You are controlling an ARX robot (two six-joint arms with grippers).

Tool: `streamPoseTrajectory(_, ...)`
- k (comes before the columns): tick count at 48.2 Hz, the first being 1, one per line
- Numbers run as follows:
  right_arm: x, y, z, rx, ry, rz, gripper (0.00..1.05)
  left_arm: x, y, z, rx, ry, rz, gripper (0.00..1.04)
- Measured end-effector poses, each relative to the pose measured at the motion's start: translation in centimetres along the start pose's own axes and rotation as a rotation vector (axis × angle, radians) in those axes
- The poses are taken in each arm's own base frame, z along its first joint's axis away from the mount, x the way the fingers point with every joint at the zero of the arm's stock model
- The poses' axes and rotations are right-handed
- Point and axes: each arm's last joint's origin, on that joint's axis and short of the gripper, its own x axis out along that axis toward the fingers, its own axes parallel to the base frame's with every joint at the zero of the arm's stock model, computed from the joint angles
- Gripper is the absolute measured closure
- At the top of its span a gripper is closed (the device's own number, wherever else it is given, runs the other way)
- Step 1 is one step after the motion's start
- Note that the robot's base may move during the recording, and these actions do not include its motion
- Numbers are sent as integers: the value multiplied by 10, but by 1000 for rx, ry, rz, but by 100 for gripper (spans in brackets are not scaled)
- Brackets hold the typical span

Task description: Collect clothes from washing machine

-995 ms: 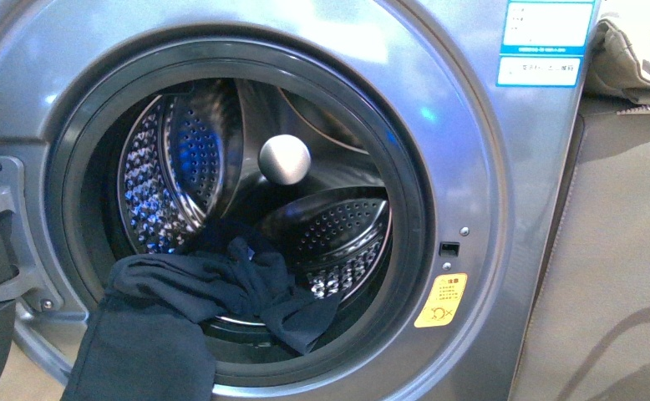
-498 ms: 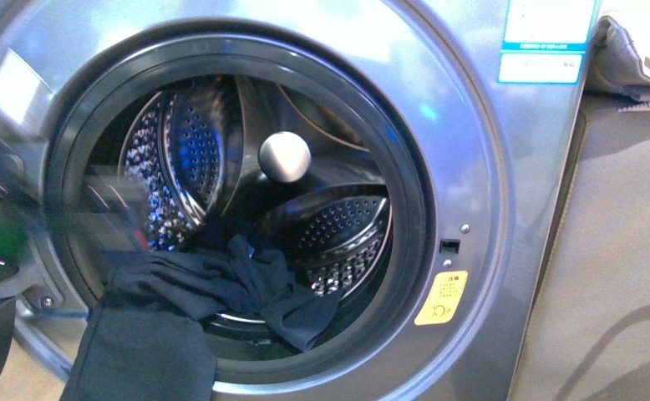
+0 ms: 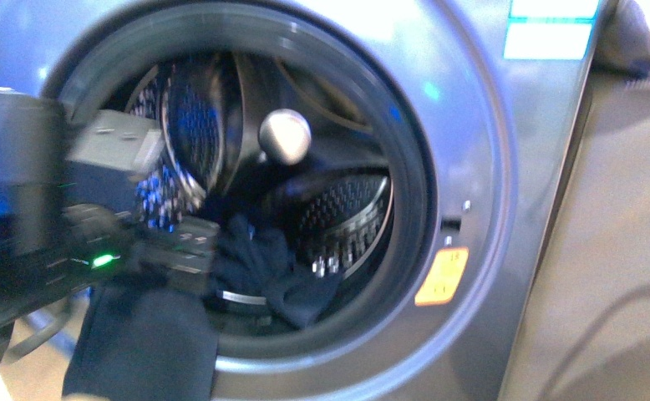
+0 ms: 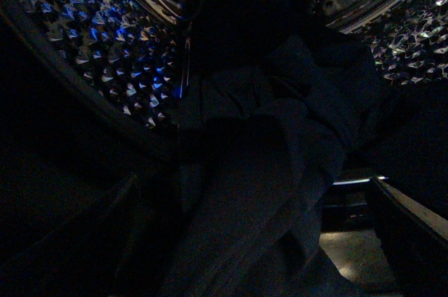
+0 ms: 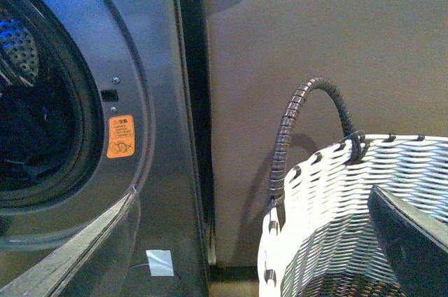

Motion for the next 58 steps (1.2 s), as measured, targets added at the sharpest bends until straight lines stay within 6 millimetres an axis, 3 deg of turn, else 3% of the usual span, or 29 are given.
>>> streamPoseTrajectory(33,0,0,0,0,0,0,8,55,-20,2,107,103,-93,6)
streamPoseTrajectory(42,0,0,0,0,0,0,8,69,-24,-12,242,175,-57,6)
streamPoseTrajectory(58,0,0,0,0,0,0,8,78,-27,-21,244,251,-69,6)
